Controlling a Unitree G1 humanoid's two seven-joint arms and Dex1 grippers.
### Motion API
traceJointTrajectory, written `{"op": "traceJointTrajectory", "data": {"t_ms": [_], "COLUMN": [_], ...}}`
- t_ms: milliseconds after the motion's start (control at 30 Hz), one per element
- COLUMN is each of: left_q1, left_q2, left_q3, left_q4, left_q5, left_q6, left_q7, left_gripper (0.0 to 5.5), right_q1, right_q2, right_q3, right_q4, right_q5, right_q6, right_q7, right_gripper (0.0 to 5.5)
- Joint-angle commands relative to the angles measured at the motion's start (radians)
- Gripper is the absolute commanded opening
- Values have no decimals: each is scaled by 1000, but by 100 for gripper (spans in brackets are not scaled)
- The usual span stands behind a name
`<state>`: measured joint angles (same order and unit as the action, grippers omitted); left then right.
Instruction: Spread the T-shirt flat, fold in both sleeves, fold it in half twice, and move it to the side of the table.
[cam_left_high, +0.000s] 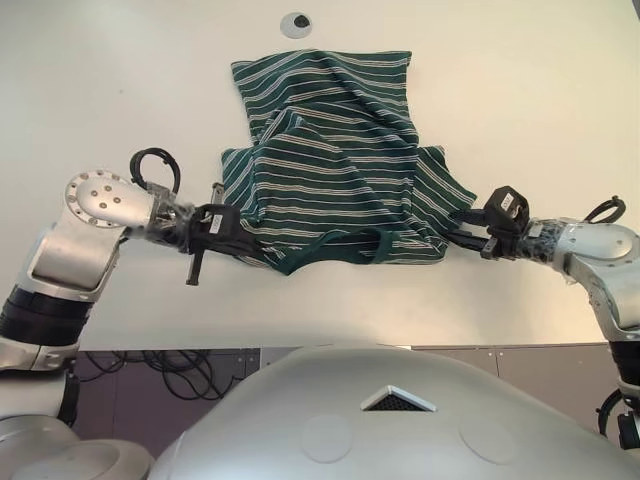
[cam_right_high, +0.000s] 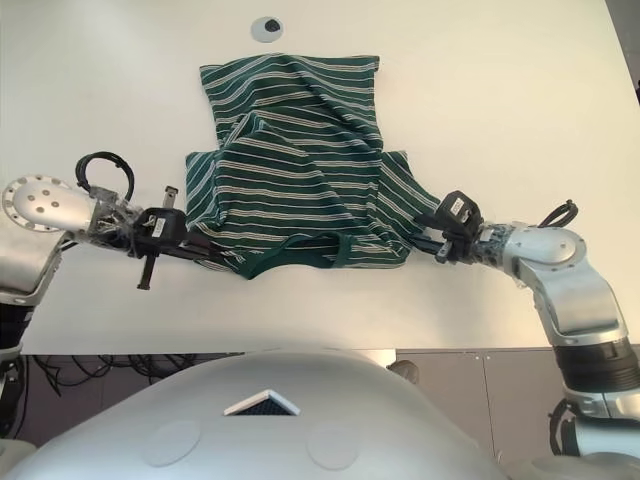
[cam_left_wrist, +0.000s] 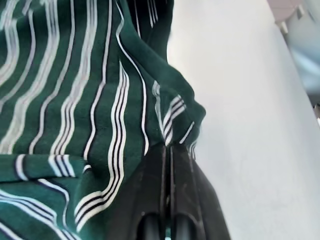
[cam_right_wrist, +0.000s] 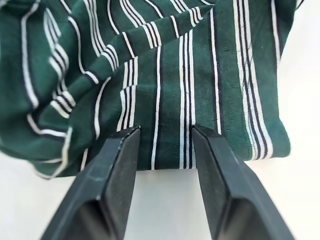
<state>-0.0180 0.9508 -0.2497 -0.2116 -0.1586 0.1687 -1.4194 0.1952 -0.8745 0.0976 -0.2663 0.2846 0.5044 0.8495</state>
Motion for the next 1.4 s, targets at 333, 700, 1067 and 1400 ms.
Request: {"op": "traceJointTrajectory", "data": {"t_ms": [333, 700, 1067, 1400], "left_q1": [60, -533, -768, -923], "left_q2": [104, -307, -603, -736], "left_q3": [65, 214, -5, -133], "left_q4": [-128, 454, 1233, 1555], "left_q5": [-194, -182, 259, 514], "left_q6": [233, 217, -203, -239], "left_q7": [-42, 509, 952, 1113], "left_gripper": [124, 224, 224, 224], "right_q1": [70, -479, -968, -1072], "right_q2": [-45, 274, 661, 645], "right_q3": [-251, -247, 92, 245], "right_q4": [-111, 152, 1295, 1613], "right_q5": [203, 341, -209, -538], "right_q6": [190, 159, -466, -454], "right_q7": [59, -180, -351, -587], "right_gripper": [186, 281, 281, 281]}}
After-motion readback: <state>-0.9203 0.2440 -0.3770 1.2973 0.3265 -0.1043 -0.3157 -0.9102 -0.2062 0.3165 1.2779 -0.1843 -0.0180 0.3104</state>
